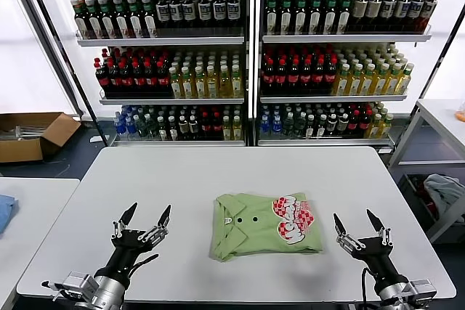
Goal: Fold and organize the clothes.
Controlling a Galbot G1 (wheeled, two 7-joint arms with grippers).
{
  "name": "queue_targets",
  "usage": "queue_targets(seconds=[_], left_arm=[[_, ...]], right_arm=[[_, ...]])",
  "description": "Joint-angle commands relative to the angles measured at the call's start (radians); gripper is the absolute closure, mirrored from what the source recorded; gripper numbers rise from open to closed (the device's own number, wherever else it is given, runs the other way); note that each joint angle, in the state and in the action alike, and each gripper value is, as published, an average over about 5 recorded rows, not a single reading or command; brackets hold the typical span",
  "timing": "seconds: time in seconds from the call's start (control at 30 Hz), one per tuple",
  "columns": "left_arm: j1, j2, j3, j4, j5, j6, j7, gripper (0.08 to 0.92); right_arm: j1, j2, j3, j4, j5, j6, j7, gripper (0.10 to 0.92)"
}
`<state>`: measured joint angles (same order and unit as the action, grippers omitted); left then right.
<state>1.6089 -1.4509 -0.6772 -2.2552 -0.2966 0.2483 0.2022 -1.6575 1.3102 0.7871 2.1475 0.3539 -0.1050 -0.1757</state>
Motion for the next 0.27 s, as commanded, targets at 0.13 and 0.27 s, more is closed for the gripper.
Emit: queue_targets(seconds=[0.13, 0.27], left_arm=[[0.040, -0.046, -0.028, -0.023, 0.120, -0.079, 0.090, 0.177], [0.042, -0.055, -0.029, -0.033, 0.126, -0.081, 0.097, 0.177]], right_arm=[[-0.029, 0.030, 0.016, 0.003, -0.025, 0.021, -0.016, 0.203], [-0.027, 0.035, 0.015, 0.004, -0.034, 0.021, -0.015, 0.203]])
